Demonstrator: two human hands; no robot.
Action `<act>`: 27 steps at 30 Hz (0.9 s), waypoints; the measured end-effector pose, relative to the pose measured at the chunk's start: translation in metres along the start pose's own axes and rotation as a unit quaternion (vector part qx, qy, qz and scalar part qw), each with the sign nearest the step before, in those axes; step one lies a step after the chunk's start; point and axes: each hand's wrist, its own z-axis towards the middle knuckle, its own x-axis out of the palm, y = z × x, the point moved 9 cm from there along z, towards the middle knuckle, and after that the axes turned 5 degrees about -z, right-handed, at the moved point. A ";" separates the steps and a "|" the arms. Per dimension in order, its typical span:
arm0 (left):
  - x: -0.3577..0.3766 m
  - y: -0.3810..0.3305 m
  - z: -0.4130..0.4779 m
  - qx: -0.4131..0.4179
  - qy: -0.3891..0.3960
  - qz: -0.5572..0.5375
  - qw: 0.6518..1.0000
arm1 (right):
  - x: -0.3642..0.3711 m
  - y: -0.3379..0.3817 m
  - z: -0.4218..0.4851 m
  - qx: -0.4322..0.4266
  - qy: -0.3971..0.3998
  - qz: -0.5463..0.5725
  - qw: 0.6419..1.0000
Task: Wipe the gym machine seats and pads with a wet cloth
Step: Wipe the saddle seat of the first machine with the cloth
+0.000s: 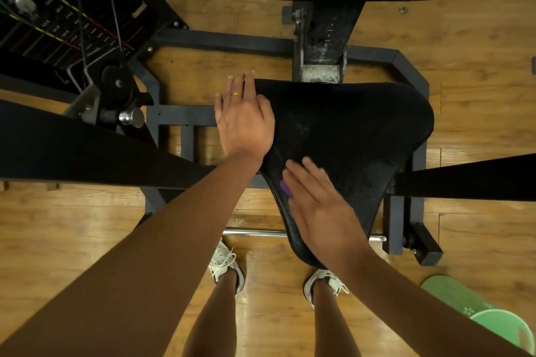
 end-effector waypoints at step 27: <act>-0.001 0.004 0.000 0.000 -0.004 -0.003 1.000 | -0.007 -0.034 0.046 -0.137 0.016 -0.031 0.990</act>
